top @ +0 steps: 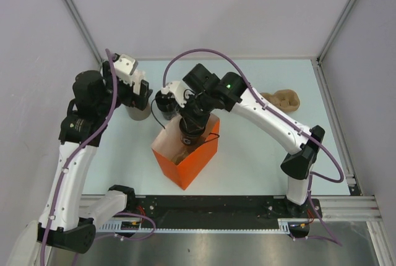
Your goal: Pack the takeout coffee
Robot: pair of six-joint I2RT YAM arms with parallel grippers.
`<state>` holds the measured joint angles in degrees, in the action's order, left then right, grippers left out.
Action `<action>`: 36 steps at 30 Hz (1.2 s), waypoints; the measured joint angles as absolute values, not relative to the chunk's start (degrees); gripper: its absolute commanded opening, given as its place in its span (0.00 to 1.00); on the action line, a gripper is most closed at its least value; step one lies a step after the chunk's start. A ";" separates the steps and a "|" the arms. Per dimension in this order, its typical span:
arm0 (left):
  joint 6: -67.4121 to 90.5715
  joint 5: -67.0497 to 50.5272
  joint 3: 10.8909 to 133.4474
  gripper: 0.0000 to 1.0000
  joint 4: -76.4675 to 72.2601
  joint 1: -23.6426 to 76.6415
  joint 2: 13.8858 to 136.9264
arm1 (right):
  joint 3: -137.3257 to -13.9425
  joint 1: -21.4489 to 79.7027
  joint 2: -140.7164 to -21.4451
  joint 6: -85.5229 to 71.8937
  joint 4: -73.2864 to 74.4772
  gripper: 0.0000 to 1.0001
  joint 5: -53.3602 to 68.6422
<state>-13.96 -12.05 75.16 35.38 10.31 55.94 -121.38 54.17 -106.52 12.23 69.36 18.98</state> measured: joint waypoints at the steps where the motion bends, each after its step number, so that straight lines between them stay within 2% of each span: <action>1: -13.96 -12.86 75.44 1.00 35.48 10.31 55.96 | -121.16 54.43 -106.50 12.23 69.32 0.00 18.70; 9: -13.85 -20.95 78.37 1.00 36.75 10.31 55.96 | -117.12 54.54 -106.48 12.91 69.56 0.00 15.44; 25: -12.47 -33.50 76.44 0.99 37.78 10.31 56.10 | -116.11 54.33 -105.65 13.87 69.58 0.00 13.89; 28: -12.51 -34.74 76.14 0.89 37.87 10.31 56.10 | -116.11 54.17 -105.65 13.98 69.60 0.00 13.89; 29: -12.56 -35.03 75.99 0.78 37.91 10.31 56.10 | -116.11 54.13 -105.65 14.00 69.58 0.00 13.87; 33: -13.13 -35.42 75.53 0.58 38.68 10.31 56.29 | -116.09 53.89 -105.62 14.06 69.58 0.00 13.87; 34: -13.28 -35.40 75.50 0.49 38.89 10.31 56.42 | -116.09 53.87 -105.62 14.06 69.60 0.00 13.87; 36: -13.61 -35.24 75.46 0.37 39.16 10.31 56.82 | -116.07 53.87 -105.62 14.06 69.58 0.00 13.87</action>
<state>-13.61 -35.24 75.46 39.16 10.31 56.82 -116.07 53.87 -105.62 14.06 69.58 13.87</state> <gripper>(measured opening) 0.527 0.022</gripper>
